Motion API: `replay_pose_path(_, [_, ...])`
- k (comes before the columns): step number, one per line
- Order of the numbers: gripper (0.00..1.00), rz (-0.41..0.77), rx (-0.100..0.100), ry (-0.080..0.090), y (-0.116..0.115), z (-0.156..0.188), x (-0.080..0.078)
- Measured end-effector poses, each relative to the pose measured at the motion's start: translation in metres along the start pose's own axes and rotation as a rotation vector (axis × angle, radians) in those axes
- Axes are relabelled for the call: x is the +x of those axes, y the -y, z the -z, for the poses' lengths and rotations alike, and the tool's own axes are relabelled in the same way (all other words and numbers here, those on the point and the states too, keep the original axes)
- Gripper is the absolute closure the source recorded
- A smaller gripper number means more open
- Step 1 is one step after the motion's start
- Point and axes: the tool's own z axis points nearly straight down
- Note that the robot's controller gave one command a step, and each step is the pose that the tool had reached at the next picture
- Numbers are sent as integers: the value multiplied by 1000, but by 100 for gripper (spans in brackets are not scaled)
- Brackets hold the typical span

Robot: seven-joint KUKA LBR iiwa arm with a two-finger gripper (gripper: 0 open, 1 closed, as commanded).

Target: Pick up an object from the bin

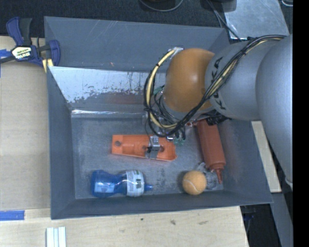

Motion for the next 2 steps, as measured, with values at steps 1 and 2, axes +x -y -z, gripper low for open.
replay_pose_path(1, [0,-1,0,9,-16,-28,-4])
replay_pose_path(2, [100,-296,-3,4,4,-27,2])
